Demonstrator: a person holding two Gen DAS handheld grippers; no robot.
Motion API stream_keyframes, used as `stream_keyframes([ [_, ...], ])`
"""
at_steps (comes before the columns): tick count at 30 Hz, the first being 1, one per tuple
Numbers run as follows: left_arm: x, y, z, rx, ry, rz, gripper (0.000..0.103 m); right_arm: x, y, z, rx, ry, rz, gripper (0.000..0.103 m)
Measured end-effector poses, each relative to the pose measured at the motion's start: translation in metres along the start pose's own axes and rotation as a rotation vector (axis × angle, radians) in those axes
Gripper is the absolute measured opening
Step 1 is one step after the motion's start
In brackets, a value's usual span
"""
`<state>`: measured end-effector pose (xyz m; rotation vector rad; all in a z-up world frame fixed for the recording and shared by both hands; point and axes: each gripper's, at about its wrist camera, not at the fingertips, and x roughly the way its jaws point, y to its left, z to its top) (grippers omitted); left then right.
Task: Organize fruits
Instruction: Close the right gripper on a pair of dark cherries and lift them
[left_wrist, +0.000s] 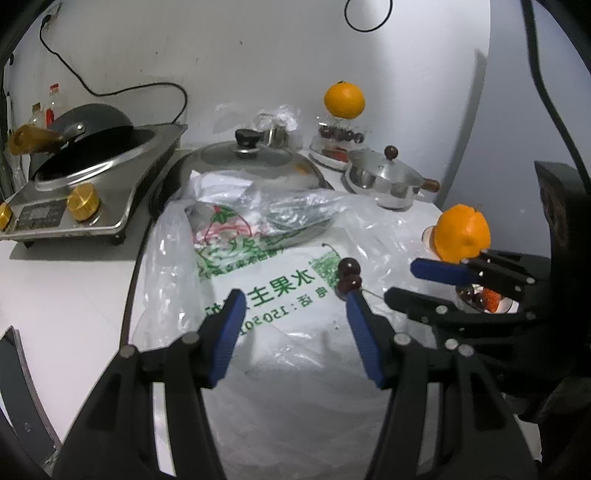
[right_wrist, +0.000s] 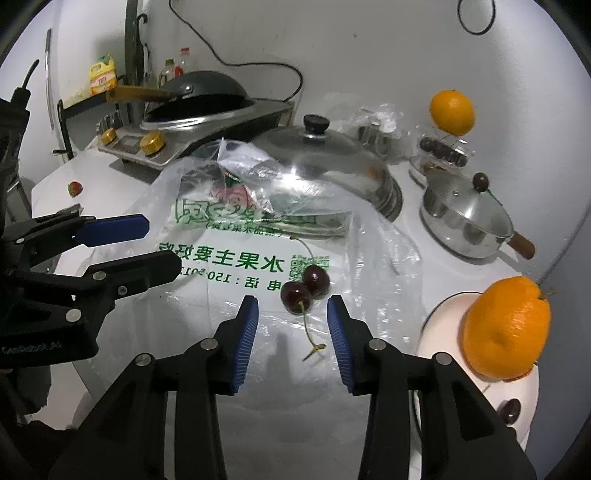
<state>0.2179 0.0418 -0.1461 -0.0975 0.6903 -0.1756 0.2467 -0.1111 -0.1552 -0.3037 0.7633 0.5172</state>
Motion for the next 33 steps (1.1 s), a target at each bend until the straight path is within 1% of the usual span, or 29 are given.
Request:
stream_keyframes([
  [16,0.025,0.017,-0.004,-0.015,0.043,0.003,0.058,0.047,-0.006,0.008,0.058,0.074,0.024,0.041],
  [24,0.036,0.022,-0.003,-0.020,0.057,0.016,0.058,0.059,-0.011,0.010,0.086,0.095,0.021,0.041],
  [33,0.038,0.021,-0.002,-0.024,0.061,0.020,0.058,0.070,-0.011,0.007,0.100,0.129,0.014,0.041],
])
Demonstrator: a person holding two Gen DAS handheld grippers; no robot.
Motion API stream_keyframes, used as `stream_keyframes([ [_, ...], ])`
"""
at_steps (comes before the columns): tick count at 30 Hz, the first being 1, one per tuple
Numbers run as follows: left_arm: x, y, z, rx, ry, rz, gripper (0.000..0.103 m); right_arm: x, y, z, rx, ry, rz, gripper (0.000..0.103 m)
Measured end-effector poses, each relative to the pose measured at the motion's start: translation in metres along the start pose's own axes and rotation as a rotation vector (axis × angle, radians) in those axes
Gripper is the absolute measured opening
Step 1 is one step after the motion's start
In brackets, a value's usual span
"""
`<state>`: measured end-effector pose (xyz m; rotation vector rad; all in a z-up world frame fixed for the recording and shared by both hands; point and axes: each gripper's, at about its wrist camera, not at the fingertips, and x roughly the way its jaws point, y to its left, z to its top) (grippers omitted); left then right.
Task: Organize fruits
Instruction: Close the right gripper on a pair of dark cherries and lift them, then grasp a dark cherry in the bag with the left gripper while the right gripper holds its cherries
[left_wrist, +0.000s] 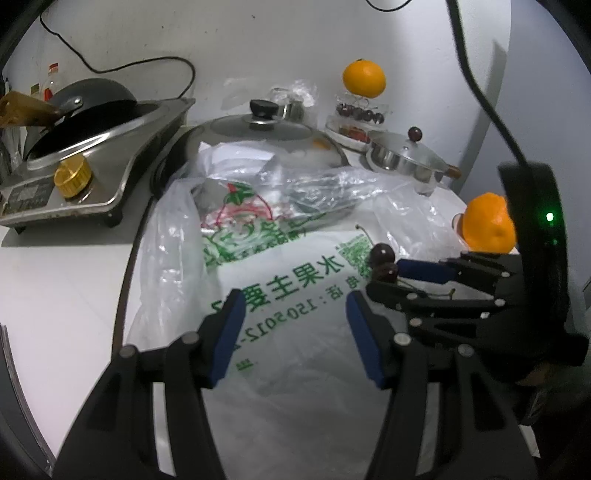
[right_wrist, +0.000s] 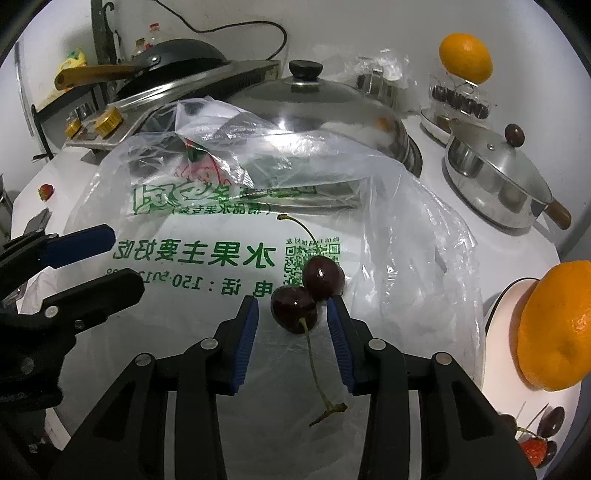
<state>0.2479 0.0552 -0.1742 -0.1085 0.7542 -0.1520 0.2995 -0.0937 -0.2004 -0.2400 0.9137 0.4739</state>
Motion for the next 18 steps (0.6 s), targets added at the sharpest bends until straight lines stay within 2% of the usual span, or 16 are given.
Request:
stream_keyframes([
  [3,-0.001,0.000,0.000,0.002,-0.002,0.004,0.058,0.003,0.001,-0.001,0.001,0.005,-0.003,0.040],
  [8,-0.002,-0.002,0.000,0.004,-0.002,0.009,0.058,0.002,0.000,-0.002,0.000,-0.002,-0.002,0.029],
  [18,-0.010,-0.014,0.003,0.026,-0.010,0.012,0.058,-0.019,-0.006,-0.004,0.010,-0.049,0.013,0.029],
])
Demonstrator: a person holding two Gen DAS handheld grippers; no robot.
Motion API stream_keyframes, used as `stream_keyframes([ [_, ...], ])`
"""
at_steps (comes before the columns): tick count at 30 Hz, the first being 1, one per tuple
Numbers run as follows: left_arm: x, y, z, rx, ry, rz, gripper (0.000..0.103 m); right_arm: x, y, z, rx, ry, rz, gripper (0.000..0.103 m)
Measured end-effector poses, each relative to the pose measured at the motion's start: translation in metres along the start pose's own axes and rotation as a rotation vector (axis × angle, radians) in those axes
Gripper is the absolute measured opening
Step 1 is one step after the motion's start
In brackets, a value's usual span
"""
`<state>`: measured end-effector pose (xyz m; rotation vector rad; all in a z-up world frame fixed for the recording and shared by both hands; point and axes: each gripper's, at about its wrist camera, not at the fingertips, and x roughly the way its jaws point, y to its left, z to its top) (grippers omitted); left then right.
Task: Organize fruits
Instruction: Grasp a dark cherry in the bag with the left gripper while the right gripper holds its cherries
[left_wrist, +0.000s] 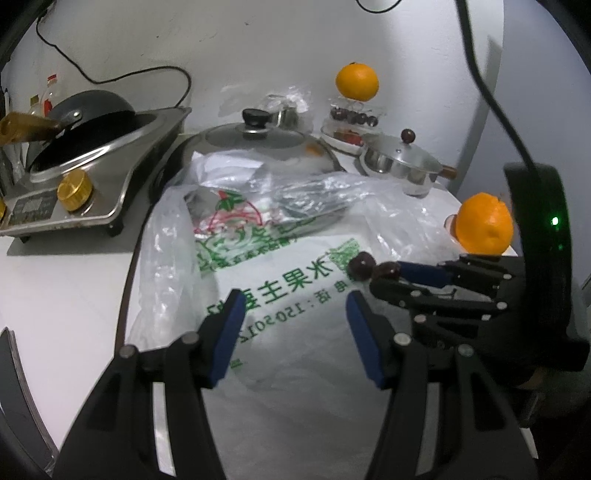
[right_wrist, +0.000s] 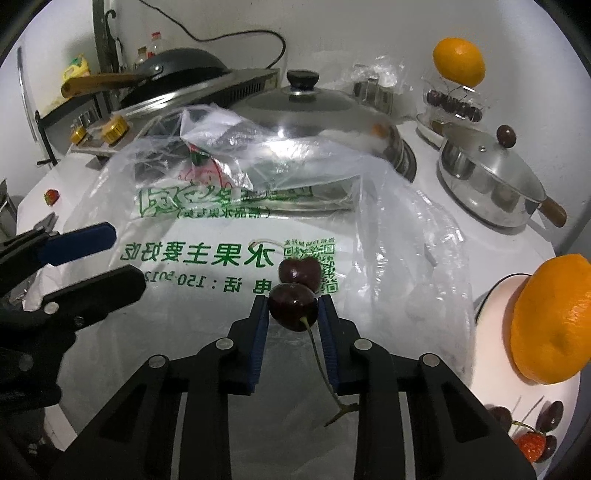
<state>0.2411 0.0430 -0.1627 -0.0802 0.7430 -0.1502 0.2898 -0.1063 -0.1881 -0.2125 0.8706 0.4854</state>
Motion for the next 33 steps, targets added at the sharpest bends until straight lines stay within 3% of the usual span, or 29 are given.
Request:
stream_keyframes([
  [17,0.012,-0.036,0.014,0.052,0.016,-0.001,0.058,-0.025,-0.037,0.001,0.049,-0.064,0.002,0.029],
  [33,0.057,-0.056,0.029,0.060,0.088,0.020,0.058,-0.024,-0.068,0.000,0.154,-0.083,0.089,0.029],
])
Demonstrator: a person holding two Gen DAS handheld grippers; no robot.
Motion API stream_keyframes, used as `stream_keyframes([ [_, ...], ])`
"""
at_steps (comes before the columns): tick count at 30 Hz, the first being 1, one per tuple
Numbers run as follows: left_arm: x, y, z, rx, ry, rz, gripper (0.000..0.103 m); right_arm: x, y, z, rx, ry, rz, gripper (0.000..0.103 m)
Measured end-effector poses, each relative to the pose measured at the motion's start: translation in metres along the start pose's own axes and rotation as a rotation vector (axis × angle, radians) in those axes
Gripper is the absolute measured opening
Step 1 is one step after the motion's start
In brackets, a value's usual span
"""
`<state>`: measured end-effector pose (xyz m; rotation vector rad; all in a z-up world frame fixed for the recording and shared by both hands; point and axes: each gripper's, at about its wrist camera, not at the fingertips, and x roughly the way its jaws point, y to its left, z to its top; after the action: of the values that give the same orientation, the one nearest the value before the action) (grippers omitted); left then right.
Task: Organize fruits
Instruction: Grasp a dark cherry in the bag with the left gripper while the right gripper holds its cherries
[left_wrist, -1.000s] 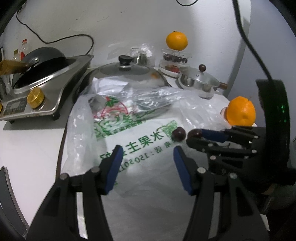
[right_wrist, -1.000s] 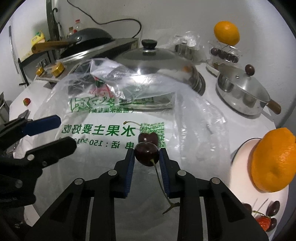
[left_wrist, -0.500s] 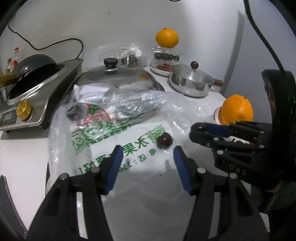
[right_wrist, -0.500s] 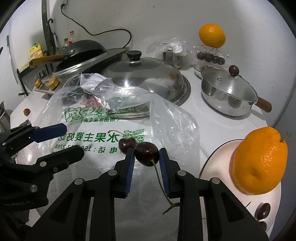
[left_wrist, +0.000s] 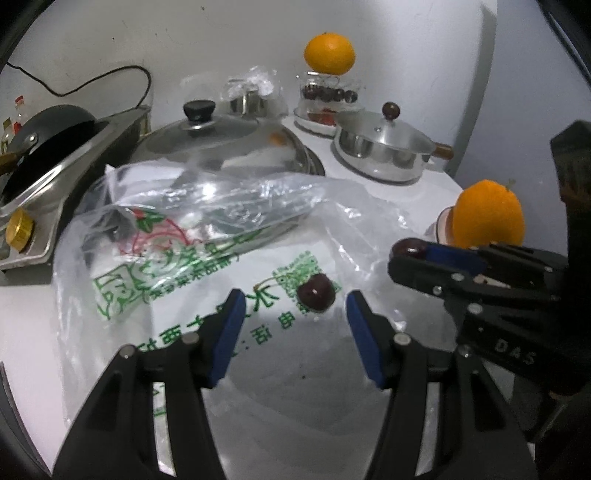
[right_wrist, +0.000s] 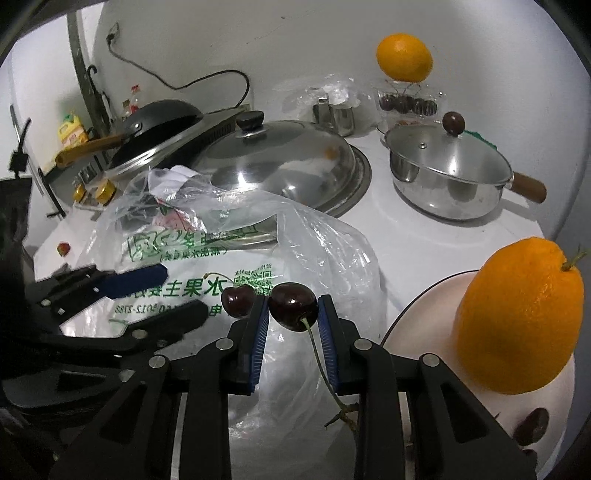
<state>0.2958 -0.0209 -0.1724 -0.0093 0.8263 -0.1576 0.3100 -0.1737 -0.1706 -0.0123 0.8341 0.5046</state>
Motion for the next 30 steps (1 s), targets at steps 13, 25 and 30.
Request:
stream_keyframes([
  [13,0.026,-0.006,0.004,0.006,0.048,-0.014,0.058,0.004,-0.010,0.001,0.039,0.009,0.026,0.029],
  [25,0.041,-0.013,0.006,0.034,0.069,-0.021,0.051,0.005,-0.012,0.001,0.050,0.011,0.039,0.029],
  [30,0.045,-0.014,0.006,0.047,0.083,-0.029,0.036,0.007,-0.013,0.000,0.049,0.015,0.040,0.029],
])
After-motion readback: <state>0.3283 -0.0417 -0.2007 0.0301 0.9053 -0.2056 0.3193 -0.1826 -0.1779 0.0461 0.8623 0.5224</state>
